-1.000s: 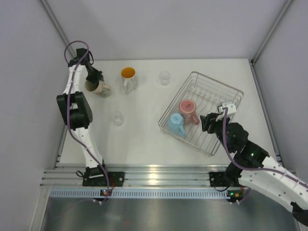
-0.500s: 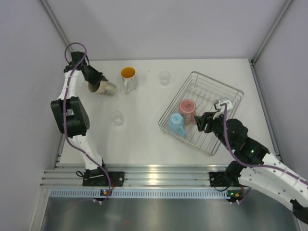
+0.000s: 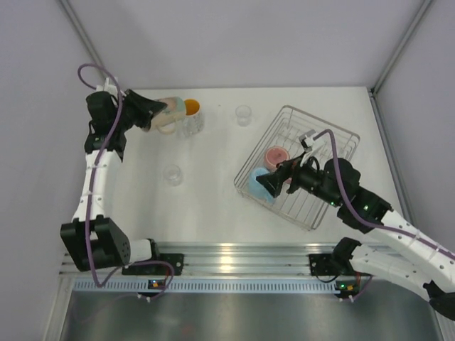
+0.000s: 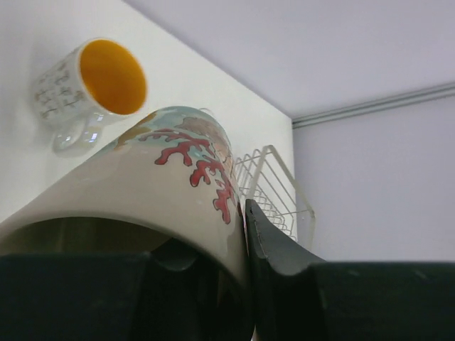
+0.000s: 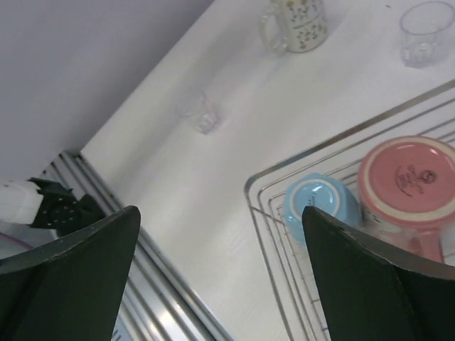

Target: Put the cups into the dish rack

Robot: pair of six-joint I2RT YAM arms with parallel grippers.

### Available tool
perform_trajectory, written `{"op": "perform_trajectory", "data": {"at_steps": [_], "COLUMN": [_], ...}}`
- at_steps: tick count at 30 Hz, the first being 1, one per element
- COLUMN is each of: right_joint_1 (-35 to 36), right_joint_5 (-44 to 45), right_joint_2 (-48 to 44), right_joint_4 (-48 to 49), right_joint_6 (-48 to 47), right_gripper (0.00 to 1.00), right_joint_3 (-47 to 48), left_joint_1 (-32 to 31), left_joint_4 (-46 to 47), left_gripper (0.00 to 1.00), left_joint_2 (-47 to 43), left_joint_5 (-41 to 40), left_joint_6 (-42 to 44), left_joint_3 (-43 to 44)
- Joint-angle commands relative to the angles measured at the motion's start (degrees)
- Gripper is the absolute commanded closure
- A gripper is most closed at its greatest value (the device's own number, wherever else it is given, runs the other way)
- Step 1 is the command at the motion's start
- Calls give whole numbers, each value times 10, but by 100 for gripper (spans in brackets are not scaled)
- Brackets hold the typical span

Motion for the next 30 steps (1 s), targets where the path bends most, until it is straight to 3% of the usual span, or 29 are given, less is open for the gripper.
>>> {"op": "perform_trajectory", "data": {"at_steps": [1, 6, 15, 21, 30], "right_joint_1": [7, 7, 8, 15, 48], "right_joint_5": [-93, -159, -210, -261, -256], "right_joint_2": [11, 34, 120, 196, 266], "right_joint_4": [68, 167, 327, 436, 521], "right_joint_6": [58, 131, 228, 275, 314], "right_gripper": [2, 1, 8, 18, 33], "right_joint_3": [30, 10, -8, 6, 40], "left_joint_1": [-35, -81, -208, -232, -249], "left_joint_4": [198, 281, 442, 520, 568], "left_gripper": [100, 100, 100, 100, 100], "left_joint_2": [-87, -159, -292, -319, -349], "left_joint_5": [55, 84, 35, 35, 24], "left_joint_6": [-30, -36, -51, -89, -97], "left_joint_3": [-47, -106, -226, -264, -302]}}
